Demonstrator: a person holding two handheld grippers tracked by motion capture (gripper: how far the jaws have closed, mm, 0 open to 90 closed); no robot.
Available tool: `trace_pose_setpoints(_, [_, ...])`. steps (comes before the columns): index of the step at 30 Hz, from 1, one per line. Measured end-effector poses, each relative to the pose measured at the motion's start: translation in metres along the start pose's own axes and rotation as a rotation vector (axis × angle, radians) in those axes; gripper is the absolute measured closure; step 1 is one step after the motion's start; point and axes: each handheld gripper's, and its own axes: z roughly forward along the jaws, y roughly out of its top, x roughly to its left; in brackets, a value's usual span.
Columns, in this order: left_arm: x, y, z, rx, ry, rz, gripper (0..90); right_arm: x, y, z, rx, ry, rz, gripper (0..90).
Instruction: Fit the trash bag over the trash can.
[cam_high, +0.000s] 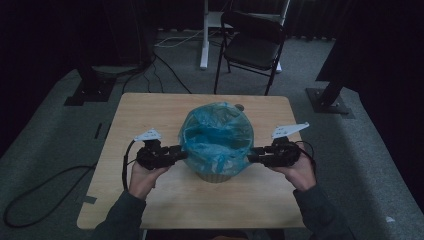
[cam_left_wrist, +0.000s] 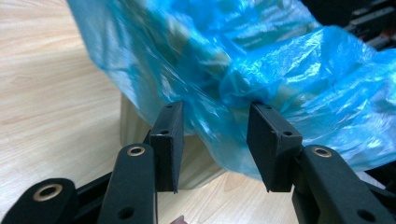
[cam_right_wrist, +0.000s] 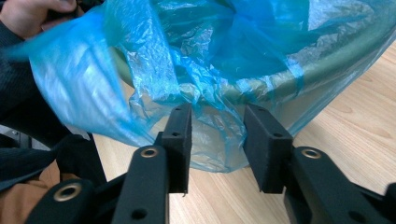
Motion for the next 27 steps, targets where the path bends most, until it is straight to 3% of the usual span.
trace_pose_setpoints(4, [-0.005,0.000,0.008,0.019,0.000,0.018,61.0,-0.001,-0.002,0.006,0.017,0.021,0.000,71.9])
trace_pose_setpoints(12, [-0.010,-0.001,0.011,0.040,0.015,0.060,85.6,0.004,-0.001,0.011,0.033,0.029,-0.033,88.8])
trace_pose_setpoints(17, [-0.009,-0.008,0.014,0.069,0.027,0.074,88.2,0.003,-0.005,0.013,0.057,0.032,-0.037,89.6])
trace_pose_setpoints(27, [0.004,-0.017,0.017,0.106,0.071,0.045,88.8,-0.001,-0.007,0.017,0.080,0.039,-0.038,89.6])
